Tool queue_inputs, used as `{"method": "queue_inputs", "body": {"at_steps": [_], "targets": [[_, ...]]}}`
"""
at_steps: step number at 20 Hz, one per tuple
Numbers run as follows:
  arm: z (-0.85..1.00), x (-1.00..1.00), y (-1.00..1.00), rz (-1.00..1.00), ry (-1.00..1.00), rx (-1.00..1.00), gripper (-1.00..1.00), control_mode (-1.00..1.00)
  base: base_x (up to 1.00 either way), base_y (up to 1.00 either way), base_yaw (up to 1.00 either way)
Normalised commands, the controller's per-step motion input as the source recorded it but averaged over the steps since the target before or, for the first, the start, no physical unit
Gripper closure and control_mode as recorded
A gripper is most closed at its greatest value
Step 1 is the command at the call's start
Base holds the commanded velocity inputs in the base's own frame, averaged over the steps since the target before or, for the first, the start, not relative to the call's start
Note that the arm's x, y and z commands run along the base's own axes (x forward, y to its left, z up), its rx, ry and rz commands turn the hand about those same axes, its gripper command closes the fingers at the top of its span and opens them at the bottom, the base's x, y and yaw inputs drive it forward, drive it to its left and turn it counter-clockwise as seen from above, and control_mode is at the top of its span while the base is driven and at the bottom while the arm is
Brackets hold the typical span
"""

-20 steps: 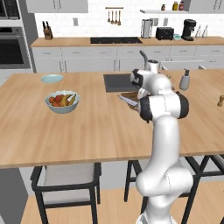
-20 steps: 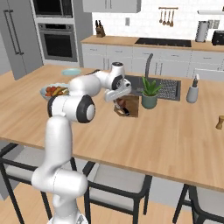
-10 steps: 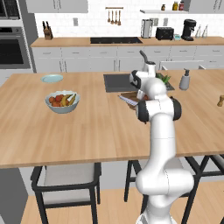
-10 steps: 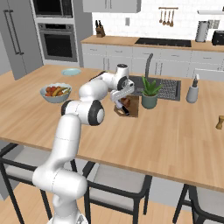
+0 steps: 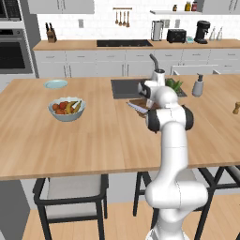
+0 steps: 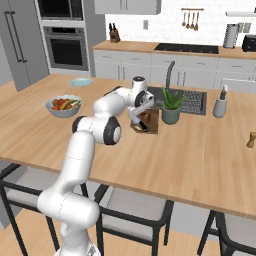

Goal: Pick up the knife from the drawer and place it on the cutting board. Then place the meat from the plate to the cutting board.

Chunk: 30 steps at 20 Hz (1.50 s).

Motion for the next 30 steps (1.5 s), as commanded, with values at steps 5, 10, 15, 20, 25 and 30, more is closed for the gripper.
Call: {"method": "queue_inputs", "body": {"at_steps": [5, 10, 15, 20, 25, 30], "targets": [[-0.39, 0.08, -0.06, 0.0, -0.01, 0.0, 1.0, -1.0, 0.0, 0.0, 0.0], [-0.03, 0.49, -0.19, 0.0, 0.0, 0.0, 1.0, -1.0, 0.0, 0.0, 0.0], [-0.24, 0.5, 0.0, 0.0, 0.0, 0.0, 1.0, -1.0, 0.0, 0.0, 0.0], [-0.03, 0.3, 0.03, 0.01, 0.0, 0.0, -1.0, -1.0, 0.0, 0.0, 0.0], [0.0, -0.29, 0.36, 0.0, -0.03, 0.0, -1.0, -1.0, 0.0, 0.0, 0.0], [0.32, -0.9, 0.32, 0.0, -0.19, 0.0, -1.0, -1.0, 0.0, 0.0, 0.0]]}}
